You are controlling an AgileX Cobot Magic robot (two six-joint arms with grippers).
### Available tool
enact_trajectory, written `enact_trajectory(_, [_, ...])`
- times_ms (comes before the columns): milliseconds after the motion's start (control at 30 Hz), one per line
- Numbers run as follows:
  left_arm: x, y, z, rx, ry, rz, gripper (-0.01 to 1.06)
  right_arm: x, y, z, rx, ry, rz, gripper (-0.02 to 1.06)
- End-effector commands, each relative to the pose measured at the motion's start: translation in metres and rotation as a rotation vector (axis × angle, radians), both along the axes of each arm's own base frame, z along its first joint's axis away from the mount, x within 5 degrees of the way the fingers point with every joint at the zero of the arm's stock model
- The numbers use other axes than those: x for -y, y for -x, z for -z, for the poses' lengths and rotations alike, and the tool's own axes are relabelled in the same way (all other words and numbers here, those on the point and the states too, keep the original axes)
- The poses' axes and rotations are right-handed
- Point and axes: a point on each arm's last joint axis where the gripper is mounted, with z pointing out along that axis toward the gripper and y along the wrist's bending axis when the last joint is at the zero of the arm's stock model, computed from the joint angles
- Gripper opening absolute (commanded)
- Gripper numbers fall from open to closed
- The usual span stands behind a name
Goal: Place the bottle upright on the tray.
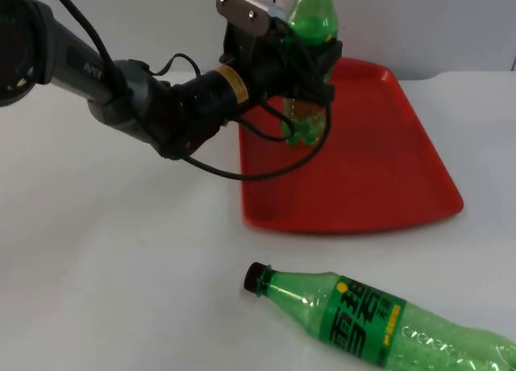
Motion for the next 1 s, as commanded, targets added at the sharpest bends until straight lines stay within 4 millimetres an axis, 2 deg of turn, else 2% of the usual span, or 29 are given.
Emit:
enact_trajectory(0, [0.0031, -0.0004, -0.0053, 0.009, 0.015, -0.002, 0.0, 0.0001, 0.0001, 0.0002, 0.009, 0.006, 0.005, 1.05])
enact_trajectory(567, [0.0035, 0.0005, 0.002, -0.019, -0.056, 0.004, 0.02, 0.0001, 0.0001, 0.0002, 0.009, 0.006, 0.005, 1.05])
enact_trajectory(633, [0.0037, 0.0007, 0.0021, -0.018, -0.059, 0.007, 0.14, 0.0001, 0.0001, 0.0002, 0.009, 0.006, 0.005, 1.05])
enact_trajectory(667, [0.0037, 0.0007, 0.0021, -0.018, -0.059, 0.007, 0.14, 0.0001, 0.0001, 0.0002, 0.009, 0.006, 0.005, 1.05])
enact_trajectory(700, [0.0037, 0.0007, 0.0021, -0.018, -0.059, 0.007, 0.21, 0.0001, 0.0001, 0.0002, 0.009, 0.006, 0.005, 1.05])
enact_trajectory(733, [0.0038, 0.0009, 0.0022, -0.018, -0.059, 0.009, 0.31, 0.0001, 0.0001, 0.0002, 0.009, 0.006, 0.005, 1.05])
enact_trajectory(767, [0.0043, 0.0014, 0.0025, -0.02, -0.062, 0.017, 0.48, 0.0001, 0.0001, 0.0002, 0.009, 0.006, 0.005, 1.05])
enact_trajectory(800, [0.0043, 0.0014, 0.0025, -0.025, -0.058, 0.017, 0.56, 0.0001, 0.0001, 0.0002, 0.009, 0.006, 0.005, 1.05])
enact_trajectory(833, [0.0043, 0.0014, 0.0025, -0.025, -0.058, 0.017, 0.56, 0.0001, 0.0001, 0.0002, 0.009, 0.006, 0.005, 1.05])
enact_trajectory(900, [0.0043, 0.0014, 0.0025, -0.039, -0.044, 0.018, 0.7, 0.0001, 0.0001, 0.0002, 0.009, 0.006, 0.005, 1.05])
enact_trajectory(967, [0.0043, 0.0014, 0.0025, -0.054, -0.031, 0.019, 0.76, 0.0001, 0.0001, 0.0002, 0.009, 0.006, 0.005, 1.05])
